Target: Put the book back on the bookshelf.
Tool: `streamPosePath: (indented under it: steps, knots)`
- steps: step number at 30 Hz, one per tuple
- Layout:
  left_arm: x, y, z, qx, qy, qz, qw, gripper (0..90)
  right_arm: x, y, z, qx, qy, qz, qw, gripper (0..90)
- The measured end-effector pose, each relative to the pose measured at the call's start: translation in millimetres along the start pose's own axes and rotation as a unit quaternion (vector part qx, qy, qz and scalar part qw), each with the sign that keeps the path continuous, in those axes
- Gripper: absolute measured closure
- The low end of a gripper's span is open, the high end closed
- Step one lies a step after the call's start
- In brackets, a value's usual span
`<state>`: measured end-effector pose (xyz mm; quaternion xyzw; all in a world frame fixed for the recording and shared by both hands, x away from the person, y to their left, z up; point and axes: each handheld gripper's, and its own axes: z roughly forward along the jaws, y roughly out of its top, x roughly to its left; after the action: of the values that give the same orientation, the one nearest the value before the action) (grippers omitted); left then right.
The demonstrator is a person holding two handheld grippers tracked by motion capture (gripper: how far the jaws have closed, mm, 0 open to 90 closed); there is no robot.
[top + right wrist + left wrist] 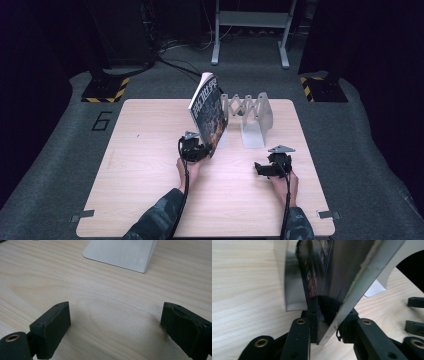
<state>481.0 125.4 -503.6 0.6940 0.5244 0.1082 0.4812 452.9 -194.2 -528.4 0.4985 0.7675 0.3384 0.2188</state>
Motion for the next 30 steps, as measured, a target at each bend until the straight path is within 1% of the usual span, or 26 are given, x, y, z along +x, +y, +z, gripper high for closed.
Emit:
streamPosePath:
  steps: [3, 5, 7, 8, 9, 12, 15, 16, 18, 21, 22, 25, 27, 28, 30]
  knots:
    - [-3.9, -2.2, 0.9, 0.000, -0.007, 0.001, 1.0000, 72.4, 0.7, 0.0, 0.1, -0.001, -0.001, 0.006, 1.0000, 8.7]
    - [-6.2, -3.1, 1.4, 0.004, -0.008, 0.001, 1.0000, 71.7, 0.7, -0.1, 0.2, -0.002, -0.002, 0.006, 1.0000, 8.7]
    - [-8.1, -4.0, 3.0, 0.003, -0.012, -0.004, 0.9999, 70.3, 0.8, -0.1, 0.3, -0.003, -0.002, 0.007, 1.0000, 8.8]
    - [-9.2, -4.5, 3.4, 0.004, -0.014, -0.003, 0.9999, 69.9, 0.3, -0.1, 0.2, -0.002, -0.001, 0.003, 1.0000, 8.8]
    - [-10.1, -5.2, 4.0, 0.004, -0.021, -0.007, 0.9997, 69.2, 0.7, -0.1, 0.3, -0.003, -0.002, 0.006, 1.0000, 8.8]
    - [-14.3, -7.6, 4.7, 0.004, -0.030, -0.006, 0.9995, 67.1, 0.5, -0.1, 0.1, -0.002, -0.001, 0.005, 1.0000, 8.9]
    - [-18.2, -9.9, 4.9, 0.001, -0.031, 0.004, 0.9995, 65.2, 0.7, -0.1, 0.2, -0.003, -0.001, 0.006, 1.0000, 9.1]
    - [-19.7, -10.6, 4.7, 0.004, -0.031, 0.007, 0.9995, 64.9, 0.7, -0.1, 0.2, -0.003, -0.001, 0.006, 1.0000, 9.1]
    - [-21.7, -11.9, 5.4, -0.001, -0.031, 0.006, 0.9995, 64.1, 0.7, -0.1, 0.2, -0.003, -0.001, 0.006, 1.0000, 9.1]
    - [-23.3, -14.0, 7.3, -0.006, -0.035, 0.018, 0.9992, 62.8, 0.7, -0.1, 0.2, -0.003, -0.001, 0.006, 1.0000, 9.2]
    - [-24.2, -15.1, 8.0, -0.007, -0.035, 0.017, 0.9992, 62.7, 0.7, -0.1, 0.2, -0.003, -0.001, 0.006, 1.0000, 9.2]
    - [-27.3, -16.5, 10.5, -0.005, -0.037, 0.026, 0.9990, 61.9, 0.7, -0.1, 0.2, -0.003, -0.001, 0.007, 1.0000, 9.2]
    - [-29.4, -17.3, 12.1, -0.004, -0.040, 0.027, 0.9989, 61.8, 0.3, -0.1, -0.1, -0.002, 0.000, 0.004, 1.0000, 9.3]
    - [-30.9, -17.8, 13.4, -0.007, -0.040, 0.028, 0.9988, 61.8, 0.7, -0.1, 0.2, -0.003, -0.001, 0.007, 1.0000, 9.3]
    - [-33.6, -18.3, 15.5, -0.004, -0.042, 0.034, 0.9985, 61.7, 0.7, 0.0, 0.2, -0.003, -0.001, 0.006, 1.0000, 9.3]
